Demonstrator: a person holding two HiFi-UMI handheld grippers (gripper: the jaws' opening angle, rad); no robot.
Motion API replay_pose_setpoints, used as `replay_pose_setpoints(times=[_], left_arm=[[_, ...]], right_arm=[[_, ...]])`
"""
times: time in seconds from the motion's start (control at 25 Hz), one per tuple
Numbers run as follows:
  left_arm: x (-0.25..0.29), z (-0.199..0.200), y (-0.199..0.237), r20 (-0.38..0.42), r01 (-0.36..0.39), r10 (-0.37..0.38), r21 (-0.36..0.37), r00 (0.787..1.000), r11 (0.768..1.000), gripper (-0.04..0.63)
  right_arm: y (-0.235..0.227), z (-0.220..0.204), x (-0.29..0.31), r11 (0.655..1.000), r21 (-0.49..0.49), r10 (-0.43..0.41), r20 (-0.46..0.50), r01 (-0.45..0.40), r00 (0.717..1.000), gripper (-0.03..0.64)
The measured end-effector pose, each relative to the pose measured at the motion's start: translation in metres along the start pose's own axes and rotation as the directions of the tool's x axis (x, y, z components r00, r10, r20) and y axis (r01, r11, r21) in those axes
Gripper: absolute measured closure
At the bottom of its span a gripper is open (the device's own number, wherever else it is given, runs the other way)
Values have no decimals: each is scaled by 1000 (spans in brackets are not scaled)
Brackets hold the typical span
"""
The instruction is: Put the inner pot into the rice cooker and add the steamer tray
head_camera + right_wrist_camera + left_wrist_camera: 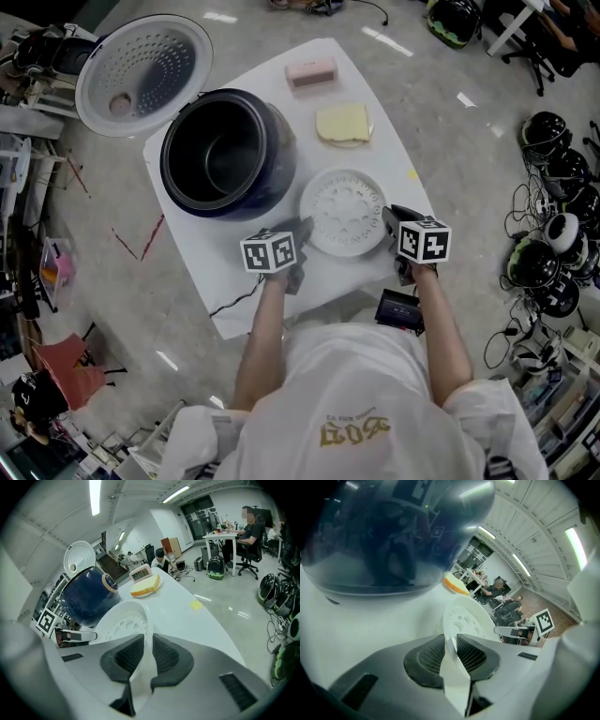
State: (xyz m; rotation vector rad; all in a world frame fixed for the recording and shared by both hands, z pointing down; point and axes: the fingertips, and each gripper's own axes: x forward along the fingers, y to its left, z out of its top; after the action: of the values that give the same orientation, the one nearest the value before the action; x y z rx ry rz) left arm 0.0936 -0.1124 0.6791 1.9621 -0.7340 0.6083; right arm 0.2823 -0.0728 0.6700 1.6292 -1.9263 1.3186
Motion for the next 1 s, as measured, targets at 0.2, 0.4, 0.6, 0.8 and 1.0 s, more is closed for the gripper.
replay_pose_setpoints(times=[0.2, 0.4, 0.6, 0.8, 1.0], left_arm=[[-5, 2, -2, -3, 12, -12, -6, 1000, 1000, 512], [-13, 13, -8, 2, 49, -49, 14, 999, 999, 528], [-21, 14, -15, 15, 64, -64, 17, 998, 998, 532], [-32, 21, -28, 40, 88, -89, 15, 995, 996, 537], [-49, 33, -41, 68, 91, -95, 59, 993, 994, 535]], right_arm=[[5, 3, -8, 1000, 11, 17, 13, -17, 1000, 557], [10, 6, -16, 999, 24, 40, 26, -40, 999, 560], [16, 14, -26, 996, 37, 82, 51, -84, 995, 568], [23, 26, -40, 994, 36, 95, 79, -99, 992, 572], [31, 37, -53, 991, 37, 121, 118, -126, 986, 572]])
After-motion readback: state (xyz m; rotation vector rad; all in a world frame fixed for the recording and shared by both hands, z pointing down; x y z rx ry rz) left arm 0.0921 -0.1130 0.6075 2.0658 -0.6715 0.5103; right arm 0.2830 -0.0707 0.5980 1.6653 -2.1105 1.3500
